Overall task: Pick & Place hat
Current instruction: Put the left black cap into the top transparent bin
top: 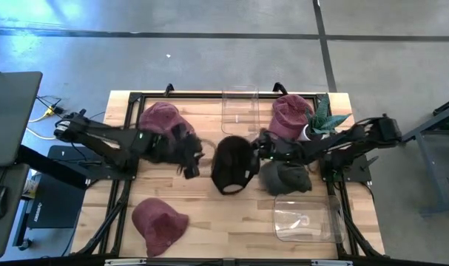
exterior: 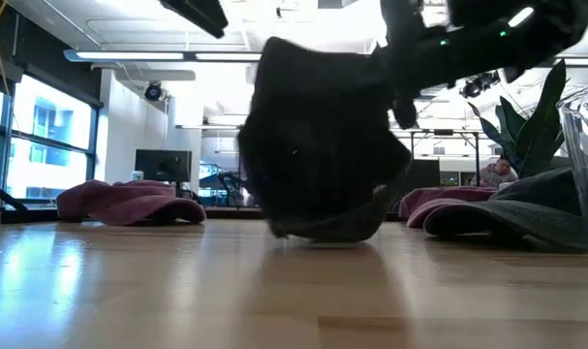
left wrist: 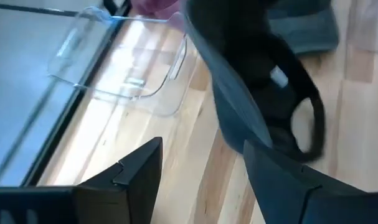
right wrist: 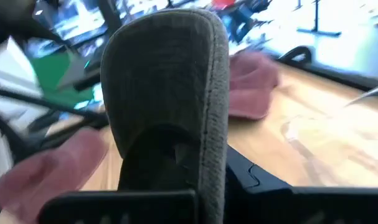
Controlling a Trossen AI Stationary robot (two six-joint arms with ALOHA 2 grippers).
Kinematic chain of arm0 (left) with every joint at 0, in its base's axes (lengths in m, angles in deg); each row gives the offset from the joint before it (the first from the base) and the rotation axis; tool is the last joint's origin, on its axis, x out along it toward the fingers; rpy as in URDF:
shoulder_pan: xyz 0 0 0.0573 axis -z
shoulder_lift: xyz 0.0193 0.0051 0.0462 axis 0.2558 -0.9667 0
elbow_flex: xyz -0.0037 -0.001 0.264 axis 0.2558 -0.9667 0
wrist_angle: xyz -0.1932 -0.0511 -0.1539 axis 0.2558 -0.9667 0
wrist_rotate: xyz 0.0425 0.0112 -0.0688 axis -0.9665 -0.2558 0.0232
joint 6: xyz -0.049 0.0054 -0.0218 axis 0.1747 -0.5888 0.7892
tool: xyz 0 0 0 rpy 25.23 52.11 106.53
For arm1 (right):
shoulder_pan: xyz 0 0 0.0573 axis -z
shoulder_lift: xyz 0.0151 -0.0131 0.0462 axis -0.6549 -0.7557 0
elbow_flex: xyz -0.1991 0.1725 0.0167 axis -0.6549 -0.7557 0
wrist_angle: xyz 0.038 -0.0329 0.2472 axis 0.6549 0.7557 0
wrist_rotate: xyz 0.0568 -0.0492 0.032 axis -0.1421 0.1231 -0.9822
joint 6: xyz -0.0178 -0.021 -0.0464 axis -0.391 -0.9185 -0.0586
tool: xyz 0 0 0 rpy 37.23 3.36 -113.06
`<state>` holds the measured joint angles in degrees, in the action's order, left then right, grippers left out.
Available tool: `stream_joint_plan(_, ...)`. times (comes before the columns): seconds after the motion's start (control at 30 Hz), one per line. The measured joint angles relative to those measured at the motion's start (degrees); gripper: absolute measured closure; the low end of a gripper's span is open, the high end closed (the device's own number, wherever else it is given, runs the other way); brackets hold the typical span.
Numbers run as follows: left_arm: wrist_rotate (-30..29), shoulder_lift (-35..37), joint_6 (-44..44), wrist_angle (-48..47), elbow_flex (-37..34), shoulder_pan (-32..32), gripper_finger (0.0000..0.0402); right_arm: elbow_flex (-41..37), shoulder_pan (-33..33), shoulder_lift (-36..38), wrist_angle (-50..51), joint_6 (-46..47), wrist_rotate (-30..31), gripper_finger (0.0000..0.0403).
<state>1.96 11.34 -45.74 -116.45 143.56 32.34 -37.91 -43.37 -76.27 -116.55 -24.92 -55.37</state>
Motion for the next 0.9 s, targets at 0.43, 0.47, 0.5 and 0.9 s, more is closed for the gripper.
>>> stream_joint_plan(0.43, -21.4, -2.6, -12.1, 57.6, -23.0, 4.8, 0.0192, -4.4, -0.3, 8.4, 1.1, 1.4, 2.8, 0.0397)
stream_joint_plan(0.47, -18.1, -2.6, -12.9, 59.7, -23.2, 3.3, 0.0192, -4.4, -0.3, 8.4, 1.1, 1.3, 2.9, 0.0397)
stream_joint_plan(0.5, -14.4, -2.6, -13.1, 60.9, -23.3, 1.7, 0.0192, -4.4, -0.3, 8.4, 1.1, 1.2, 3.0, 0.0396)
stream_joint_plan(0.9, 11.5, -4.2, -8.6, 64.5, -23.3, -11.3, 0.0228, -4.4, -0.2, 8.3, 3.6, 0.3, 2.9, 0.0391)
